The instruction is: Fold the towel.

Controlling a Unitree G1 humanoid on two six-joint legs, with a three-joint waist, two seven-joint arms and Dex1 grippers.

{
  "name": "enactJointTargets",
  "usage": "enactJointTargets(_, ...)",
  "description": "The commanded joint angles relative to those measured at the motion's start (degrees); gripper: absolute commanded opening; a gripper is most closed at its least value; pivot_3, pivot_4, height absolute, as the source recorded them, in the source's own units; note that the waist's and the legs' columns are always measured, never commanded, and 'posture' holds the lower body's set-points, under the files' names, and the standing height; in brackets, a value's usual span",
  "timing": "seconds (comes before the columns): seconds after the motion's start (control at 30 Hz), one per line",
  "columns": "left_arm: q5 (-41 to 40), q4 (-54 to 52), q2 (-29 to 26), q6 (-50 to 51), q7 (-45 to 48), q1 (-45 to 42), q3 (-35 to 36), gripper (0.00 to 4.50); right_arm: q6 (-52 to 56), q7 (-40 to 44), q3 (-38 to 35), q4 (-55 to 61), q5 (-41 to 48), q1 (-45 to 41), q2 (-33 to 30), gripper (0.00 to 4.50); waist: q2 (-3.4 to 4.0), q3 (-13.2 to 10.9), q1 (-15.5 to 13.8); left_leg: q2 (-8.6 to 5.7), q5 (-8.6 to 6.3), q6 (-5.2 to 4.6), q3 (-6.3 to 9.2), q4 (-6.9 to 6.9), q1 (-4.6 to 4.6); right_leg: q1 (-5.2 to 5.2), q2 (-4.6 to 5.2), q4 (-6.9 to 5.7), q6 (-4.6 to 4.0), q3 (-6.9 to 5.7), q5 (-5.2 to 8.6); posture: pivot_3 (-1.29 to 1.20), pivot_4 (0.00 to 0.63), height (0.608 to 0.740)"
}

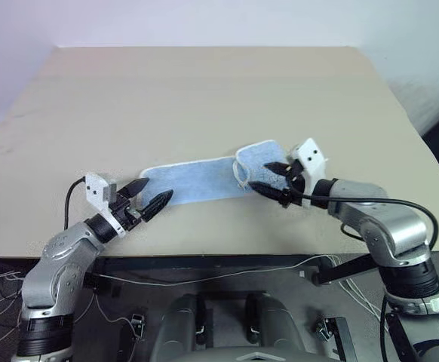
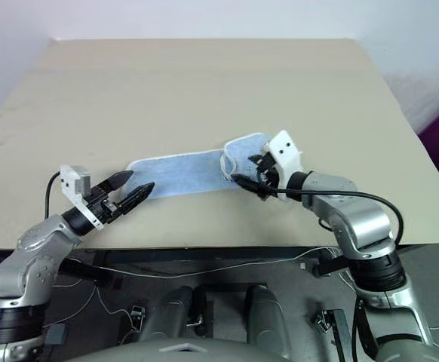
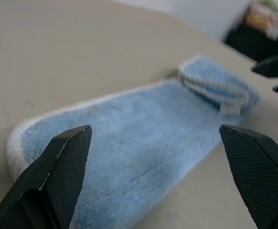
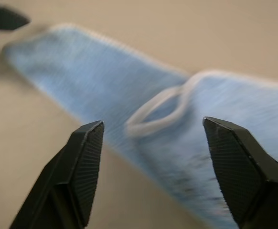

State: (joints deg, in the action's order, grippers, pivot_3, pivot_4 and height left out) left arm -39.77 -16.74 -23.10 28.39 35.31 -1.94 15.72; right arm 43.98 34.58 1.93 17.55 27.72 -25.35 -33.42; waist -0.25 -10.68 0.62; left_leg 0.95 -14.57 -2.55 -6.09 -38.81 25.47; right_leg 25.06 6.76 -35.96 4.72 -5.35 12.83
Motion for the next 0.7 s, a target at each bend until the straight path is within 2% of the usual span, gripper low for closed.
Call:
enactJointTargets(0.03,-4.8,-5.2,2.0,2.3,-5.0,0.4,2.2,4.48,-3.3,0.6,-2.4,-2.3,-0.6,-2.3,0.4,3.47,-0.02,0.0,0.0,0.0,0.0,0.0,0.0,-0.01,0.0,-0.01,0.0,-0.01,0.0,0.0,0.0,0.0,0.15,0.74)
enactJointTargets(0.13,-7.5,-8.3,4.8,4.9,-11.1,1.6,2.4,4.48,-8.8,-0.2,-1.1,-11.4,-4.3,-5.3,2.7,2.89,-0.02,0.0,0.0,-0.01,0.01,-0.01,0.0,-0.02,-0.03,-0.04,-0.03,-0.02,0.0,-0.01,0.0,0.0,0.15,0.74)
enactJointTargets(0.3,-10.1,-14.6,9.1,9.6,-23.4,5.5,2.0,4.48,-19.1,-0.4,2.4,-27.6,-10.9,-8.6,8.7,1.19,-0.03,0.0,0.1,-0.02,0.02,-0.03,0.0,-0.04,-0.05,-0.08,-0.19,-0.03,0.01,-0.01,0.0,0.0,0.15,0.74)
enactJointTargets(0.53,-14.3,-22.2,11.1,13.8,-32.8,11.6,0.8,4.48,-27.7,0.1,5.6,-40.8,-17.5,-8.0,13.2,1.19,-0.07,0.0,0.0,-0.03,0.01,-0.04,0.01,-0.13,-0.1,-0.2,-0.19,-0.04,0.01,-0.02,0.0,0.0,0.15,0.74)
enactJointTargets(0.7,-22.6,-22.7,15.7,14.7,-42.2,14.8,2.3,4.48,-30.1,2.6,4.8,-38.0,-17.1,-7.0,13.9,1.19,-0.08,0.1,0.2,0.0,-0.01,-0.01,0.08,-0.13,-0.18,-0.27,-0.18,-0.02,-0.04,-0.03,0.02,0.0,0.15,0.74)
